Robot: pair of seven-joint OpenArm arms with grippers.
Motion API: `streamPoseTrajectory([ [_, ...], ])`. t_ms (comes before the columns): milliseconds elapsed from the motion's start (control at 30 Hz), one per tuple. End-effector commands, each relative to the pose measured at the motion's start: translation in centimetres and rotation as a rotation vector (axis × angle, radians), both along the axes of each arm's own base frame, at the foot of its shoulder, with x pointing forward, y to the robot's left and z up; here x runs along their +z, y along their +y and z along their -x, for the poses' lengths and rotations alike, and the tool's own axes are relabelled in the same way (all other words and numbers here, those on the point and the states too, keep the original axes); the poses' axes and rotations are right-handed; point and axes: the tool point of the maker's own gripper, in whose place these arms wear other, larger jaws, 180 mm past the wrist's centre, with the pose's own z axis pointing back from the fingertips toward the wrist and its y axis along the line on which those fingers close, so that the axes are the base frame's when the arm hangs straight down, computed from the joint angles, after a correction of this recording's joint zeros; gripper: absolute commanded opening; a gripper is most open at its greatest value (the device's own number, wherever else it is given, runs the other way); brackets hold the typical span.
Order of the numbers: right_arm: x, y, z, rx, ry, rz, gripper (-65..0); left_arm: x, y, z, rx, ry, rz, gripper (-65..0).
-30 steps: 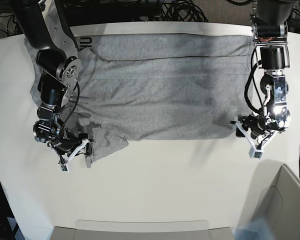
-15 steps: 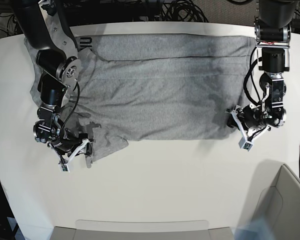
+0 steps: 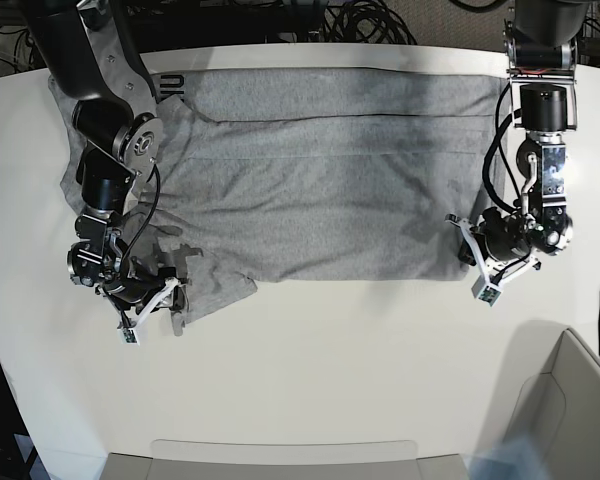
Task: Fold the T-shirt properly
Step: 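Grasp the hem corners with the right and left grippers, then lift the hem with both grippers and fold it toward the collar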
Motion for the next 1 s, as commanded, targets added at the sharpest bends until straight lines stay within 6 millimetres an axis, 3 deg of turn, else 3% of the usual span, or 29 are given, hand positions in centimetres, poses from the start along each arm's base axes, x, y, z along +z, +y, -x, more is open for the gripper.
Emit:
streamPoseTrajectory([
  [0, -0.8, -0.6, 0.9, 0.018, 0.077, 0.053, -39.6, 1.8, 1.2, -1.1, 0.028, -0.053, 0.000, -65.0],
  [233, -0.5, -0.6, 0.6, 0.017, 0.065, 0.054, -64.2, 2.1, 2.4, -1.0, 0.065, -0.060, 0.007, -65.0],
  [500, 0.7, -1.2, -0.3, 0.008, 0.038, 0.061, -65.0, 1.5, 3.7, 0.2, 0.115, -0.049, 0.018, -65.0],
  [667, 4.1, -2.6, -2.3, -0.015, -0.057, 0.111, -65.0, 1.6, 4.3, 0.3, 0.137, -0.054, 0.023, -65.0],
  [800, 5.5, -1.4, -3.2, 0.040, -0.079, 0.165, -65.0, 1.6, 4.3, 0.3, 0.137, -0.054, 0.023, -65.0],
  [900, 6.8, -1.7, -3.5, 0.053, -0.077, 0.222, -65.0, 1.7, 4.3, 0.2, 0.137, -0.058, 0.023, -65.0],
  [967, 8.0, -0.4, -3.7, 0.095, -0.098, 0.222, -65.0, 1.8, 4.3, 0.1, 0.137, -0.059, 0.023, -65.0],
])
